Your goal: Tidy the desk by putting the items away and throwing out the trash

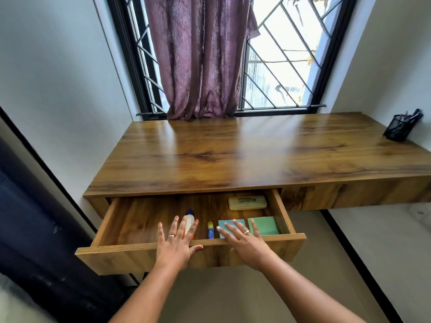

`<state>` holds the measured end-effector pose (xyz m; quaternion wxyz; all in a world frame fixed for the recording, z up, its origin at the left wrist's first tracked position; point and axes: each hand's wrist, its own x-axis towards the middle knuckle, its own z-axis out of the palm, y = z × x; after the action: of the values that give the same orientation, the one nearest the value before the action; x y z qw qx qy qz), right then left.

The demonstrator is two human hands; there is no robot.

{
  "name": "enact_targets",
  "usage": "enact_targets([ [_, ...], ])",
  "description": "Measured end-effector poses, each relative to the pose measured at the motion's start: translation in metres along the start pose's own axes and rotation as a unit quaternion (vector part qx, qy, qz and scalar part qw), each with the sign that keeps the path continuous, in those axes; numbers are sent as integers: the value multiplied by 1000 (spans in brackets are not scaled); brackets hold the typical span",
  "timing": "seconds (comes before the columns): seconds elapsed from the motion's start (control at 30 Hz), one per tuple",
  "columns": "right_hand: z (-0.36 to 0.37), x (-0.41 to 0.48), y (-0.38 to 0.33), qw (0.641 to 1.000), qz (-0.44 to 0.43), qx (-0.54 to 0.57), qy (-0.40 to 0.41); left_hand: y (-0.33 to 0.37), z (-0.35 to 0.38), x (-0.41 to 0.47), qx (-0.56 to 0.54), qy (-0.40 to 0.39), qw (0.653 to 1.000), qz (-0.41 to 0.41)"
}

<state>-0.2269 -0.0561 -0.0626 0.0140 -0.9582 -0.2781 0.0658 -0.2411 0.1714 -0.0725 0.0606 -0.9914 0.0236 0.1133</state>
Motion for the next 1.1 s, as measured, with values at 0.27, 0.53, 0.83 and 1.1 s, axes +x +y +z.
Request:
enact_targets([
  [0.27,-24,56,93,981,188,-31,21,-14,-41,81,70,30,997,17],
  [0.53,-38,98,144,961,259,-92,14,-20,-67,151,-23,-4,999,33],
  [0.83,-25,124,159,953,214,-189,97,-26,-66,184,49,2,995,92],
  [1.1,-65,123,187,978,191,-76,-38,-38,-108,219,-53,-101,986,125],
])
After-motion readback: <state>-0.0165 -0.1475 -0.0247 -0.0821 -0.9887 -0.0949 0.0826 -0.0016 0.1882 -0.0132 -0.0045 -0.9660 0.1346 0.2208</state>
